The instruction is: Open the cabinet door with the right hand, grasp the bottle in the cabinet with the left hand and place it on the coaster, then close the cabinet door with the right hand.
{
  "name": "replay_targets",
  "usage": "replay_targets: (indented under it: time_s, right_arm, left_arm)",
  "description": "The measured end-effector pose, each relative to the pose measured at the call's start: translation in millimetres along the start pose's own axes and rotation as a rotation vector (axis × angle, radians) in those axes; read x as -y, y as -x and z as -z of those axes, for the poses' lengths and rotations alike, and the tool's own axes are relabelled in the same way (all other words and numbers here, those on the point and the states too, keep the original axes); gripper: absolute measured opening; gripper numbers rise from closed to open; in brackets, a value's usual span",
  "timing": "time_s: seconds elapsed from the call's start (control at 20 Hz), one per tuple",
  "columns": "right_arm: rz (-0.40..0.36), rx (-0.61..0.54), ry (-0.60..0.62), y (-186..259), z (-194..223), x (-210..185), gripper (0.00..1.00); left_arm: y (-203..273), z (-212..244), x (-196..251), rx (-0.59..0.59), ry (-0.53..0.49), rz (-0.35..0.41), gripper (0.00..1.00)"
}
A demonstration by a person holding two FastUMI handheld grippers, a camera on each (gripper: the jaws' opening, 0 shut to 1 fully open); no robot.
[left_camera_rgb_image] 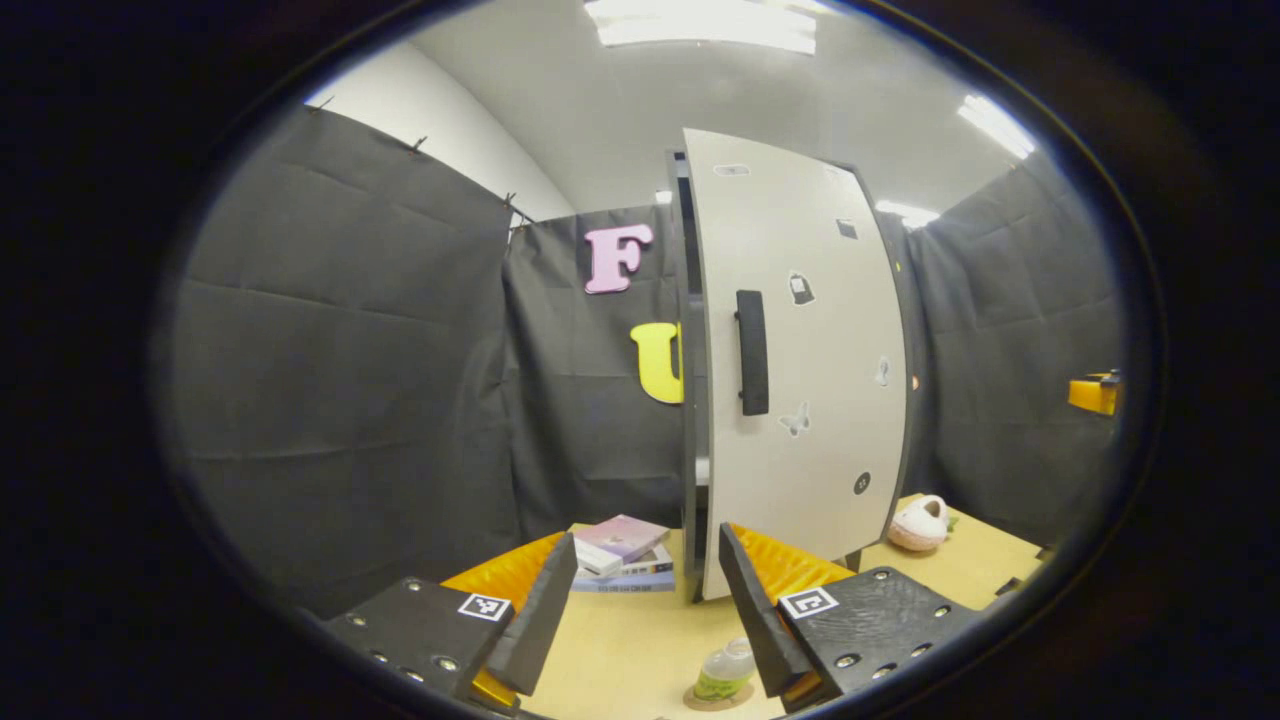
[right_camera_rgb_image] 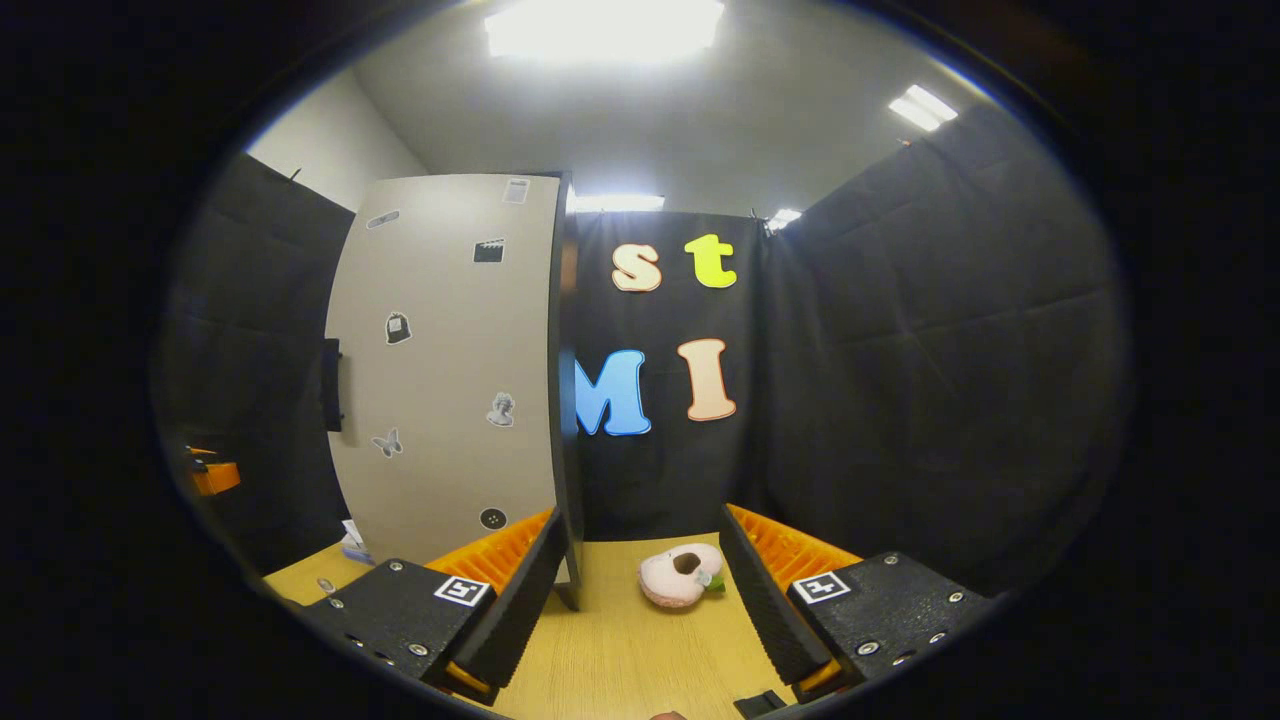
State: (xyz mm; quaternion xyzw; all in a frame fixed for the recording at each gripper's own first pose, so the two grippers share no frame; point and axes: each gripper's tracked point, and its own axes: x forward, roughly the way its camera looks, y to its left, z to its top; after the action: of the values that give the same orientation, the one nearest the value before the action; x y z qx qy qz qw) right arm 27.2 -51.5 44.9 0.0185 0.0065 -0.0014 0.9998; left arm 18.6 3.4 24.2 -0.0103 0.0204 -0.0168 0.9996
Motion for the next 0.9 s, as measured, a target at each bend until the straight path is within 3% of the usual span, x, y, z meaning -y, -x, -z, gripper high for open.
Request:
replay_targets:
  time_s: [0.1,0.9]
  right_arm:
    - [0.002,0.001,-0.001,-1,0,0,0.94]
    - [-0.017,0.01,0.014,-4,-5,-15,0.94]
  left_arm:
    - [-1,2,1,-0.002,-0.001,-0.002,0.82]
    - [-6,-1,-10,0.013,-0.004,-0.007,0.82]
